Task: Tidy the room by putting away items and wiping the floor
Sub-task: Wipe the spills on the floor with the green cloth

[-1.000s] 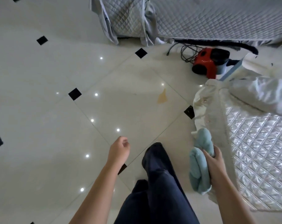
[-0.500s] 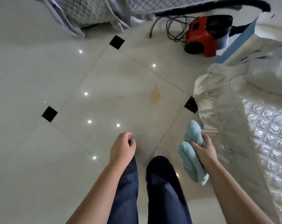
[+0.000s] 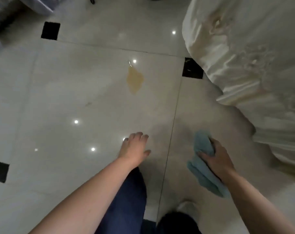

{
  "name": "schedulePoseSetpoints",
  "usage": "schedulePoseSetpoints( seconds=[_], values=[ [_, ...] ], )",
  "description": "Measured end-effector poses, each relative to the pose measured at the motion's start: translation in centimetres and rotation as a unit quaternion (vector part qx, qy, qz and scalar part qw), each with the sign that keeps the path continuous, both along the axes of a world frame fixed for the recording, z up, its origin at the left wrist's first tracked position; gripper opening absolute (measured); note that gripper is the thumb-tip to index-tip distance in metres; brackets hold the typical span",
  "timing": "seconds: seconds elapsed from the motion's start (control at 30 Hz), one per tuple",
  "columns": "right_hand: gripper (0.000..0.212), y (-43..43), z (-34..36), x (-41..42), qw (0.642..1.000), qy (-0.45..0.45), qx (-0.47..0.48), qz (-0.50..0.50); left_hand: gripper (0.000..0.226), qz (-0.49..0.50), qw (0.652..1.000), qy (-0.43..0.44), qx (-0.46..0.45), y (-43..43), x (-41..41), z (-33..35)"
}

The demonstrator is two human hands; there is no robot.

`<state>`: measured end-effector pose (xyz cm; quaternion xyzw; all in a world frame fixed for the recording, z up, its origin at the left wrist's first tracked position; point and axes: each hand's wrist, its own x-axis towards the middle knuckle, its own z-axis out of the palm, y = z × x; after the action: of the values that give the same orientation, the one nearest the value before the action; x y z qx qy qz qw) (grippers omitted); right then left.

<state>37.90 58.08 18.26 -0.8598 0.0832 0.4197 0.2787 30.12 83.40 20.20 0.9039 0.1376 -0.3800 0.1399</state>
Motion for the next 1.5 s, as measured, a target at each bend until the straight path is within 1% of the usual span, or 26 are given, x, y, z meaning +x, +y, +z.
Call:
schedulePoseSetpoints(
  seconds=[0.13,0.2,0.3,0.33,0.4,0.47,0.53,0.6,0.63,0.7,0.8,0.87,0.93,0.97,1.03,1.1,1.13,1.17,1.23,1.3,1.4,1.47,1.5],
  values=[
    [0.077,-2.4,-7.0,-2.8,0.995,-0.081,-0.041,0.032,0.069,-0.101,0.994,0.050,0.012,-1.4,-1.3,-7.7],
    [0.079,-2.5,-10.3,-3.9,0.993,-0.107,-0.052,0.000,0.075,-0.142,0.989,0.043,0.016,-2.2,-1.4,-11.0],
    [0.080,-1.4,-14.0,-6.2,0.985,-0.133,-0.064,-0.091,0.089,-0.158,0.986,0.038,0.023,-2.9,-0.8,-15.1],
    [0.078,-0.9,-15.0,-7.3,0.978,-0.153,-0.085,-0.112,0.095,-0.165,0.985,0.038,0.024,-2.9,-0.6,-16.1],
    [0.068,0.0,-16.9,-9.5,0.958,-0.207,-0.151,-0.129,0.106,-0.183,0.982,0.038,0.024,-2.7,-0.2,-18.2],
    [0.063,1.2,-18.2,-10.6,0.945,-0.223,-0.203,-0.125,0.113,-0.192,0.981,0.027,0.023,-2.4,-0.3,-19.7],
    [0.063,2.7,-19.2,-10.3,0.938,-0.231,-0.220,-0.135,0.117,-0.192,0.981,0.004,0.012,-1.8,-0.6,-20.5],
    [0.064,4.3,-19.6,-9.1,0.921,-0.267,-0.229,-0.167,0.119,-0.191,0.982,-0.007,0.005,-1.4,-0.6,-20.8],
    [0.065,5.3,-19.7,-8.4,0.919,-0.277,-0.222,-0.172,0.119,-0.185,0.983,-0.011,0.001,-1.2,-0.7,-21.0],
    [0.064,7.1,-19.9,-6.6,0.921,-0.303,-0.207,-0.130,0.117,-0.170,0.985,-0.025,-0.009,-1.0,-0.6,-21.2],
    [0.062,8.1,-20.8,-4.9,0.919,-0.339,-0.201,-0.026,0.115,-0.161,0.987,-0.025,-0.014,-1.2,-0.5,-20.9],
    [0.061,6.9,-21.3,-6.1,0.909,-0.372,-0.186,0.042,0.116,-0.162,0.986,-0.021,-0.012,-1.1,-0.6,-20.8],
    [0.061,4.5,-21.5,-8.9,0.901,-0.387,-0.177,0.088,0.115,-0.166,0.986,-0.020,-0.017,-1.0,-0.6,-20.8],
    [0.061,3.3,-21.5,-10.3,0.899,-0.388,-0.184,0.085,0.115,-0.168,0.985,-0.021,-0.018,-1.0,-0.6,-20.9],
    [0.059,1.7,-21.6,-11.8,0.904,-0.372,-0.211,0.014,0.115,-0.168,0.985,-0.023,-0.019,-0.9,-0.7,-20.9],
    [0.059,2.1,-21.7,-10.7,0.898,-0.348,-0.254,-0.085,0.116,-0.173,0.984,-0.026,-0.018,-0.9,-0.6,-21.1],
    [0.060,2.9,-21.6,-9.4,0.892,-0.341,-0.271,-0.119,0.115,-0.175,0.984,-0.027,-0.017,-0.9,-0.6,-21.2],
    [0.062,4.0,-21.5,-8.2,0.890,-0.337,-0.277,-0.131,0.115,-0.175,0.984,-0.027,-0.016,-1.0,-0.6,-21.2],
    [0.066,7.1,-21.2,-6.2,0.904,-0.329,-0.256,-0.096,0.117,-0.174,0.984,-0.028,-0.008,-1.1,-0.6,-21.2],
    [0.070,10.2,-21.3,-5.5,0.916,-0.328,-0.229,-0.023,0.119,-0.157,0.987,-0.020,-0.001,-1.0,-0.9,-21.2],
    [0.067,10.2,-21.5,-5.4,0.906,-0.368,-0.205,0.029,0.122,-0.113,0.993,-0.017,0.016,-0.7,-1.1,-21.1],
    [0.064,6.9,-21.7,-7.3,0.888,-0.411,-0.198,0.060,0.123,-0.114,0.993,-0.021,0.019,-0.5,-1.3,-21.1],
    [0.063,5.0,-21.9,-8.7,0.882,-0.416,-0.212,0.060,0.123,-0.112,0.993,-0.024,0.016,-0.4,-1.3,-21.1]
  ],
)
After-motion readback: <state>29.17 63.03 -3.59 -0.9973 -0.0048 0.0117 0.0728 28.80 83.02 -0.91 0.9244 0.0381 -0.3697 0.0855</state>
